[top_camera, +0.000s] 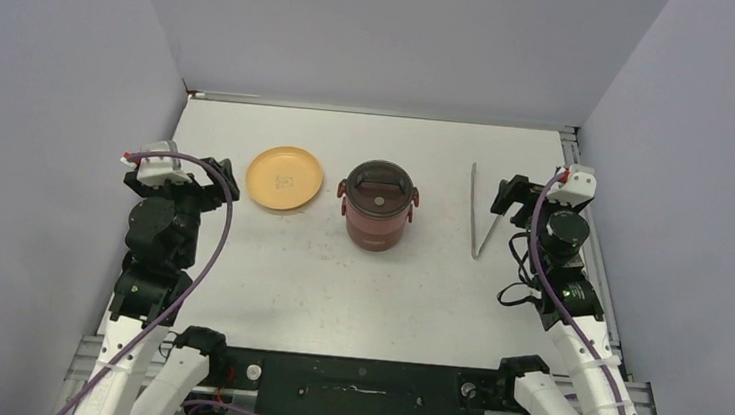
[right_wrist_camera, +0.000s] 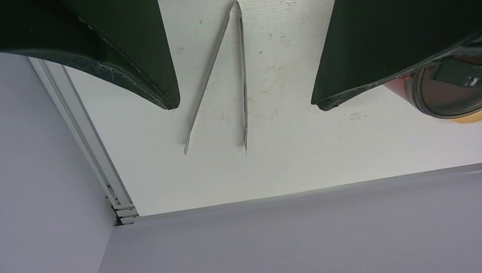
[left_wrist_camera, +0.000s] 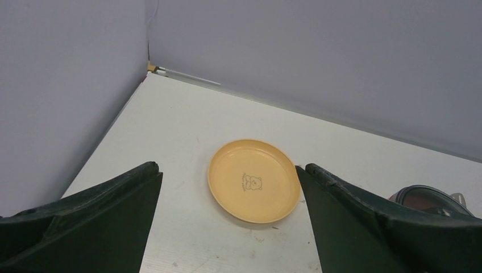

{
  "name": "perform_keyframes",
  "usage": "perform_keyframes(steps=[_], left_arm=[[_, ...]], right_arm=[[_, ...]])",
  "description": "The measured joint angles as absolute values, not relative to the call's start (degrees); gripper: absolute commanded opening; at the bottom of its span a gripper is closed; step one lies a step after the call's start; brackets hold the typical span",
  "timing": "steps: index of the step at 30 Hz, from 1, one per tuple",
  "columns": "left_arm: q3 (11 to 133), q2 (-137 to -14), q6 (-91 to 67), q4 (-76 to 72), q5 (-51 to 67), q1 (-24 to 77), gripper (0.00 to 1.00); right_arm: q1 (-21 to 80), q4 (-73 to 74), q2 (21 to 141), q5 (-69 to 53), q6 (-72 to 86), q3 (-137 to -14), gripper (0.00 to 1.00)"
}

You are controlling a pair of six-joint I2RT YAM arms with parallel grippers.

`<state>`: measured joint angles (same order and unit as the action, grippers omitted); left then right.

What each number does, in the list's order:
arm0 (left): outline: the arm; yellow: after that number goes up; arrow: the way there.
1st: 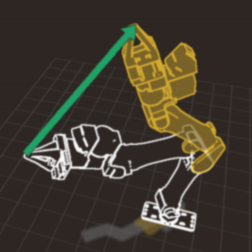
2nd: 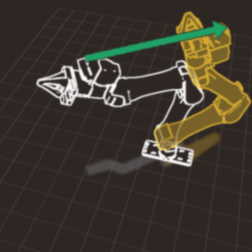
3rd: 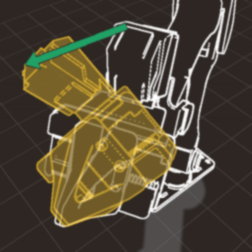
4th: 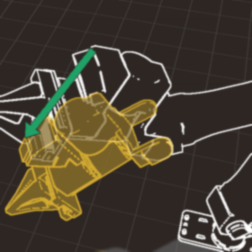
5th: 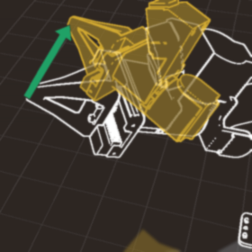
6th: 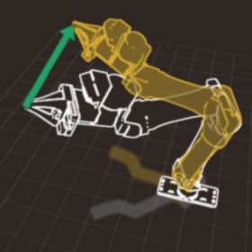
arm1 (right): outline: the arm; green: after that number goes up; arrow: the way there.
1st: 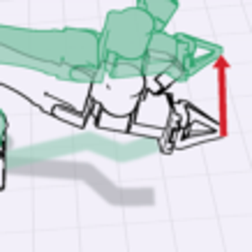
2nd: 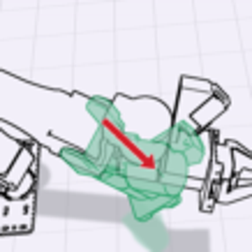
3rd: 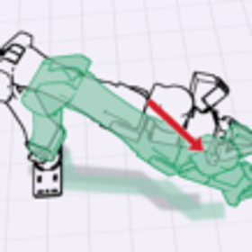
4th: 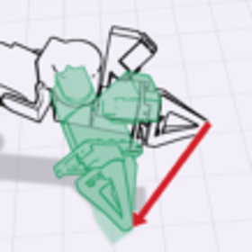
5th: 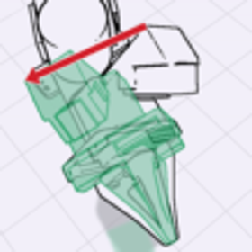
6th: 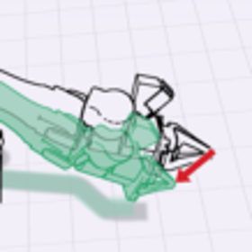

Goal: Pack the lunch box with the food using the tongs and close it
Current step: Reset both arms

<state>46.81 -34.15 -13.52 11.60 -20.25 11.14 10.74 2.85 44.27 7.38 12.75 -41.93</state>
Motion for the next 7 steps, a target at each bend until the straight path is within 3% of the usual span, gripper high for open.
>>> perform_keyframes(steps=[7], left_arm=[[45.67, -33.28, -12.60, 10.90, -20.36, 11.16, 0.96]], right_arm=[[10.48, 1.74, 43.24, 8.12, 11.05, -39.72, 0.90]])
